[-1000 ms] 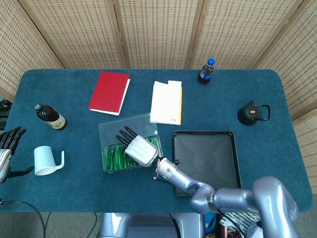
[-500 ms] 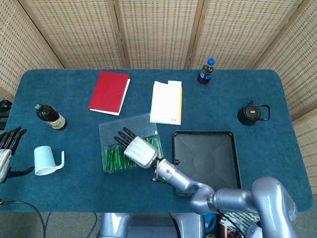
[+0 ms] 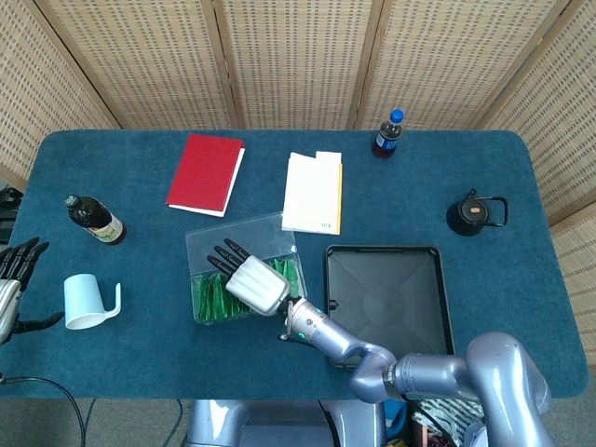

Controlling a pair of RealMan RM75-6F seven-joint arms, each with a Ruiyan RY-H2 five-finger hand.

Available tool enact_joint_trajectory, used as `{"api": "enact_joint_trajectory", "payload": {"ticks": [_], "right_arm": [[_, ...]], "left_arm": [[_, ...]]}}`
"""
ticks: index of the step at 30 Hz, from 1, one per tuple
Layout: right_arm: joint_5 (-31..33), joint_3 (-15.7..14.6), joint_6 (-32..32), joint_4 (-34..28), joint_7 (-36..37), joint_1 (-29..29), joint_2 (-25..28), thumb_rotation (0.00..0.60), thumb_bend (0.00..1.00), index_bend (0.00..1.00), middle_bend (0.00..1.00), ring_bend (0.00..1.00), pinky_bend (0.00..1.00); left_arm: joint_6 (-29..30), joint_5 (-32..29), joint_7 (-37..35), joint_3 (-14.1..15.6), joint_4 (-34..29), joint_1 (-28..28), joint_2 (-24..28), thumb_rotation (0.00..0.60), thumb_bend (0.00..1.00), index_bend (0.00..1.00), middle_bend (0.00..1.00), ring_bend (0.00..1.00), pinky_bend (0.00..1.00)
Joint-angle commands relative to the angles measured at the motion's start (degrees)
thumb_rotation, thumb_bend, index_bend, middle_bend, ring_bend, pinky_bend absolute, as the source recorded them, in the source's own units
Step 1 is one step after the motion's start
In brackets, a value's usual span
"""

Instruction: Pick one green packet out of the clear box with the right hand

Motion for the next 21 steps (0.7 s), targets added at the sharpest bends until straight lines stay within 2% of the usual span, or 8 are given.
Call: {"api": "enact_joint_trajectory", "payload": {"ticks": [1,10,21], "right_arm": [[0.3,-0.2,-0.4,0.2,-0.7,0.1,-0.2,0.600,0.46,0.55,0.18,0.00,0.00],[1.6,-0.6,-1.2,0.9,-3.4,0.3,-0.7,0.600,0.48,0.55,0.19,0.00,0.00],[1.6,-1.1,-1.3,1.3,-3.3,0.2,-0.9,0.600,0.51,0.56,0.19,0.00,0.00]], "left_arm": [[0.0,0.0,-0.1,0.0,0.0,0.0,0.0,0.600,0.07,0.00,0.00,0.00,0.00],[0.0,0.1,-0.3,0.1,0.0,0.0,0.1,0.600,0.07,0.00,0.00,0.00,0.00],[-0.1,0.1,-0.5,0.1,0.0,0.0,0.2,0.600,0.07,0.00,0.00,0.00,0.00]]}}
